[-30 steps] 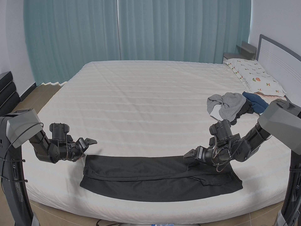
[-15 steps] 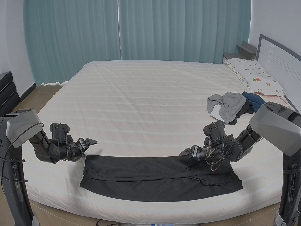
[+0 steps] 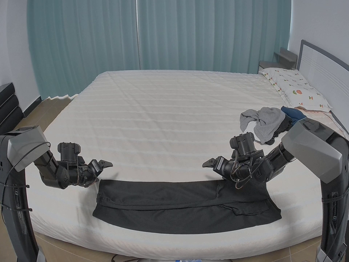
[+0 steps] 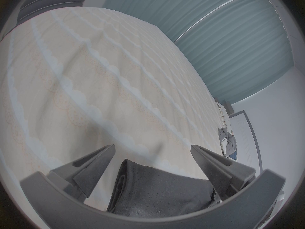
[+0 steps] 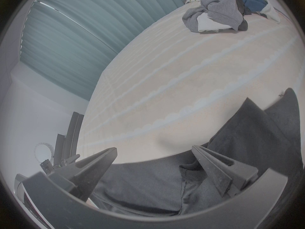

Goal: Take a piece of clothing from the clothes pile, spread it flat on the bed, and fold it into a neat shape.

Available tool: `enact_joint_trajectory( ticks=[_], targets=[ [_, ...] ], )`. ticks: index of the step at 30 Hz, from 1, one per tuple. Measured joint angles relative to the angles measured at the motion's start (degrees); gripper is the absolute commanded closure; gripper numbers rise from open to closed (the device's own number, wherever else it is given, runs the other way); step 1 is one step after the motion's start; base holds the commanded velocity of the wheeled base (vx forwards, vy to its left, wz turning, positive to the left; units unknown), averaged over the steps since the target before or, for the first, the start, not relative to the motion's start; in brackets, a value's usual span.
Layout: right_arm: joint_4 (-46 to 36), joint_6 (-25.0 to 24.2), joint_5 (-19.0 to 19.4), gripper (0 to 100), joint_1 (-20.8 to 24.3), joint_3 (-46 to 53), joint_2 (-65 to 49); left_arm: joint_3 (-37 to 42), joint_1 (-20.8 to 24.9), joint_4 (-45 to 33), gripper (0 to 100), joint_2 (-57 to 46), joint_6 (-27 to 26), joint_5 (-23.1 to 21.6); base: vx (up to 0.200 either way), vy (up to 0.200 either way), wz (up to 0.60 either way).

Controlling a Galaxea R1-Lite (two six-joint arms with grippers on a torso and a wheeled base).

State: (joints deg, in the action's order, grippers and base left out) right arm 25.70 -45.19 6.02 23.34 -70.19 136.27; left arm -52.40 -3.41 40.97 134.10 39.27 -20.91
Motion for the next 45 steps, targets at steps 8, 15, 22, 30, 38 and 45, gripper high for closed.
enact_joint_trajectory(
  ticks=[8, 15, 22, 30, 38, 45],
  targets=[
    [5.6, 0.0, -1.8, 0, -0.2, -0.6, 2.3, 0.0, 0.0, 0.0, 0, 0.0, 0.0, 0.0, 0.000, 0.000, 0.00],
    [7.4, 2.6, -2.4, 0, -3.1, 1.3, -0.2, 0.0, 0.0, 0.0, 0, 0.1, 0.0, 0.0, 0.000, 0.000, 0.00],
    [8.8, 8.2, -2.4, 0, -7.8, 8.0, -3.0, 0.0, 0.0, 0.0, 0, 0.1, 0.0, 0.0, 0.000, 0.000, 0.00],
    [18.5, 14.8, -1.9, 0, -12.2, 16.8, -3.6, 0.0, 0.0, 0.0, 0, 0.1, -0.1, 0.0, 0.000, 0.000, 0.00],
    [26.8, 15.2, 1.1, 0, -11.8, 26.8, -4.9, 0.0, 0.0, 0.0, 0, 0.1, -0.1, 0.0, 0.000, 0.000, 0.00],
    [35.2, 18.7, 1.5, 0, -14.5, 31.4, -2.9, 0.0, 0.0, 0.0, 0, 0.1, -0.1, 0.0, 0.000, 0.000, 0.00]
  ],
)
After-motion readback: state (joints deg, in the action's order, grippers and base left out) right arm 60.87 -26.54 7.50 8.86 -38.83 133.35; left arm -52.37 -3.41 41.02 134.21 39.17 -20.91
